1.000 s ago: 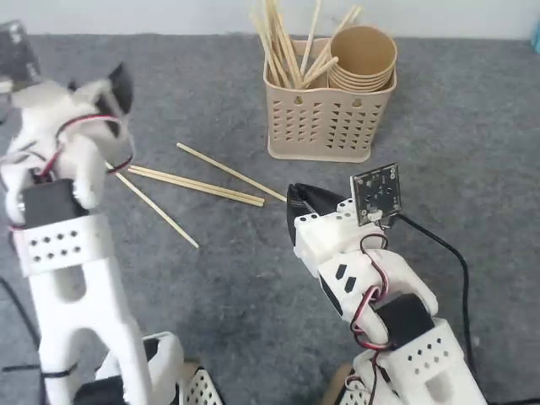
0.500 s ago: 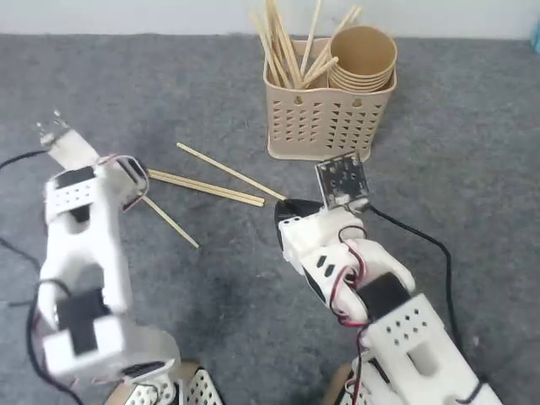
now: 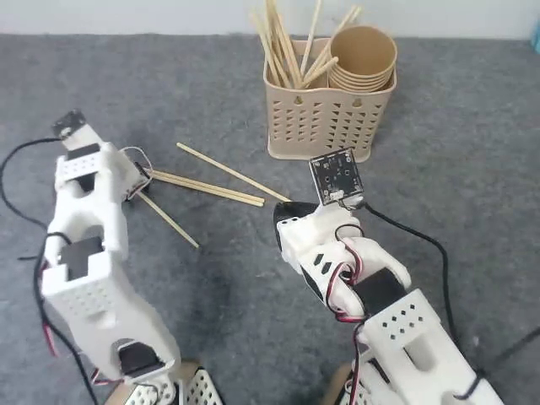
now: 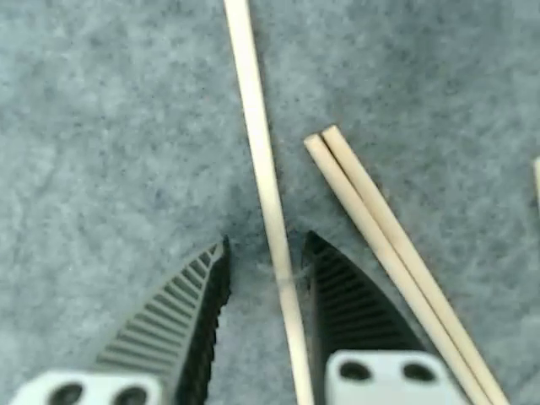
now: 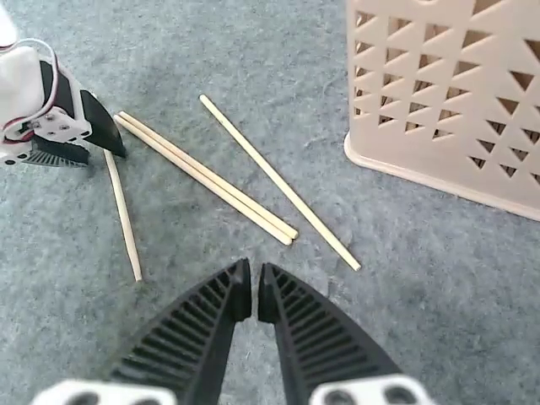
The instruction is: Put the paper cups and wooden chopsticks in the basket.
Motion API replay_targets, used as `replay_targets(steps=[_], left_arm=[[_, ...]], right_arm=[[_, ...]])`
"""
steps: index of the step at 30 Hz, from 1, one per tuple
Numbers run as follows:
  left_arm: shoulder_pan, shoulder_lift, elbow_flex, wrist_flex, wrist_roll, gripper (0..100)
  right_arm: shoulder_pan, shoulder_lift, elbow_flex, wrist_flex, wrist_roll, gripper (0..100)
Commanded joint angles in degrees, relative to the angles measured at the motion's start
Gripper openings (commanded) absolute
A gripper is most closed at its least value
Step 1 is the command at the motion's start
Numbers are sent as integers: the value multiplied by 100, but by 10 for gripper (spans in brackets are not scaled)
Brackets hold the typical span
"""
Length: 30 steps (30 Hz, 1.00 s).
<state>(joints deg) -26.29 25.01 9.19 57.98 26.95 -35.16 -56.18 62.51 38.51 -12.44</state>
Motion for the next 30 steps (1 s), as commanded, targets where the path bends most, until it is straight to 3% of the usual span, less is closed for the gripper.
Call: replay_targets(steps=[1,3,14,23,30], left_arm=[[-26,158,-418,360,0,86],[0,185,-418,352,-211,4],[9,-9,-462,703,-308,12],[-316,-2277,-462,580,-369,12],[149,-4079,-462,-9,-598,12]], right_arm=[[-48,4,-360,-127,97,40],[-48,4,-360,-127,97,40],[-57,4,-360,-119,97,40],[-295,66,-360,22,97,39],[-330,66,-360,22,97,39]])
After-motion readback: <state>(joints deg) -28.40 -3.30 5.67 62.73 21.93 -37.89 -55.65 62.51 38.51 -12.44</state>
